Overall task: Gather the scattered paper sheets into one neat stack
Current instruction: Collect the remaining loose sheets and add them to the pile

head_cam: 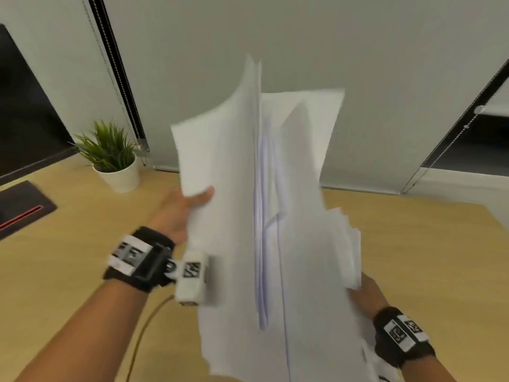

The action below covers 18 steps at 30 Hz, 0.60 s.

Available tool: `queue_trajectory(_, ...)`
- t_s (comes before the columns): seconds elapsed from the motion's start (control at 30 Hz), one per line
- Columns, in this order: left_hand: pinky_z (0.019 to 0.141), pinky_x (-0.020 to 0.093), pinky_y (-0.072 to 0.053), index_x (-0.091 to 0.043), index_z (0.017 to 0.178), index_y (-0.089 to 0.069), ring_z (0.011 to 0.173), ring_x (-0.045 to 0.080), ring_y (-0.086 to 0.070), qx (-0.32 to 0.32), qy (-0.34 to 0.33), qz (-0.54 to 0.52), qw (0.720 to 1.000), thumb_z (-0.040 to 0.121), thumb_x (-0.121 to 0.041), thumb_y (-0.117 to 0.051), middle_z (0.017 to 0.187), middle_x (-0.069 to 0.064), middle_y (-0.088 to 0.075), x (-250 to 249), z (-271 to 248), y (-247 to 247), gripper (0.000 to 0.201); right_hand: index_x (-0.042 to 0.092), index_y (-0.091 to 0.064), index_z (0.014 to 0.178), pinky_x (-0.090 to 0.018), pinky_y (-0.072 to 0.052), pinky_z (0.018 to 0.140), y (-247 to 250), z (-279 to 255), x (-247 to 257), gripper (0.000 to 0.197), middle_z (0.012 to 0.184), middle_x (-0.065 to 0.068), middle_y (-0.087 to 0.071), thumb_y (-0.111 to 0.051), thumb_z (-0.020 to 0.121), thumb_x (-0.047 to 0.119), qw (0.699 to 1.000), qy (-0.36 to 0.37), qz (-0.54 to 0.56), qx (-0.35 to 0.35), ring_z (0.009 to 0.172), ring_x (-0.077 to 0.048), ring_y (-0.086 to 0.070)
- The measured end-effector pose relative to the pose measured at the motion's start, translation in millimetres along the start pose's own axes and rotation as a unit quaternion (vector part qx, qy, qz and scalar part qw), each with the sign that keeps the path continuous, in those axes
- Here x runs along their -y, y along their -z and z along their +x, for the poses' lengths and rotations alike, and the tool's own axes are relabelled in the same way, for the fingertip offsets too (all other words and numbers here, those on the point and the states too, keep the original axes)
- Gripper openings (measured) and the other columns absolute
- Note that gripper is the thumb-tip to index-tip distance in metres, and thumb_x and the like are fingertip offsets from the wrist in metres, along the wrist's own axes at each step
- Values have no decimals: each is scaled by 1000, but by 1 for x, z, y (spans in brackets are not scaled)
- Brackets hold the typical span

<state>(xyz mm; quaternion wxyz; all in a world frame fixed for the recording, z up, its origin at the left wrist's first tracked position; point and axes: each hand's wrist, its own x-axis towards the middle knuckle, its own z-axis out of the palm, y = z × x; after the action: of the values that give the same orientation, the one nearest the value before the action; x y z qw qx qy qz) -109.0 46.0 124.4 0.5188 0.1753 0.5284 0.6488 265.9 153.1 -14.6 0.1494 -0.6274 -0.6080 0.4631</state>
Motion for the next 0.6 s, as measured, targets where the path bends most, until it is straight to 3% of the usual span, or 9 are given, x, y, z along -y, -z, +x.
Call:
queue_trajectory(0.07,87,50,-55,-7,123,-61,100,31,-69,-1,36,26,999,84,-7,-67,121,17,-68,58,7,-7,39,14,-52,114,-27,-47,66,1,-12,0,36,105,-8,-63,-68,83,5,1000,-15,23,12,96,-28,-60)
queue_trajectory(0.17,102,54,-44,-12,132,-54,116,34,-59,-114,101,96,984,79,-14,-76,131,11,-62,140,23,-2,58,8,-49,119,-17,-46,65,-1,-32,-7,36,100,-13,-63,-54,88,-10,998,-45,50,9,98,-33,-59)
queue_trajectory(0.23,108,50,-39,-10,139,-44,127,34,-50,-179,94,177,963,79,-18,-76,140,10,-53,169,30,1,69,2,-48,123,-22,-43,65,-2,-49,-14,39,101,-12,-60,-42,90,-18,991,-69,111,17,79,-21,-56)
queue_trajectory(0.33,109,46,-39,-6,141,-42,128,33,-49,-190,56,247,949,83,-12,-70,140,13,-52,179,30,2,64,5,-51,118,-20,-41,64,-5,-67,-16,29,103,-9,-60,-39,96,-9,971,-97,218,5,72,-7,-51)
queue_trajectory(0.4,108,46,-39,-7,141,-39,128,33,-49,-187,43,262,946,85,-10,-67,140,14,-51,179,31,4,63,4,-57,115,-24,-44,67,-7,-69,-20,23,103,-7,-61,-41,98,3,956,-116,269,-15,75,-13,-55)
queue_trajectory(0.47,109,46,-38,-7,143,-36,129,33,-48,-188,36,266,945,86,-9,-66,141,14,-50,178,30,5,64,8,-63,115,-36,-49,80,-10,-70,-25,35,114,-12,-67,-46,96,32,923,-132,360,-28,89,-26,-63)
queue_trajectory(0.5,110,46,-37,-7,144,-35,130,33,-47,-192,33,262,945,87,-9,-65,142,14,-49,179,30,6,64,13,-65,116,-41,-48,87,-11,-70,-30,53,117,-12,-68,-49,88,54,904,-136,405,-17,97,-28,-65)
queue_trajectory(0.53,111,46,-36,-8,145,-33,131,33,-46,-193,33,257,946,88,-11,-64,144,14,-47,180,30,7,64,17,-68,115,-44,-46,88,-11,-71,-34,74,113,-10,-71,-53,70,74,887,-139,439,-11,98,-27,-68)
queue_trajectory(0.6,114,45,-32,-9,147,-31,135,32,-42,-192,34,259,946,91,-14,-60,148,13,-43,182,31,8,63,18,-67,114,-42,-46,84,-12,-75,-35,105,108,-7,-73,-60,36,87,883,-139,448,-3,95,-23,-71)
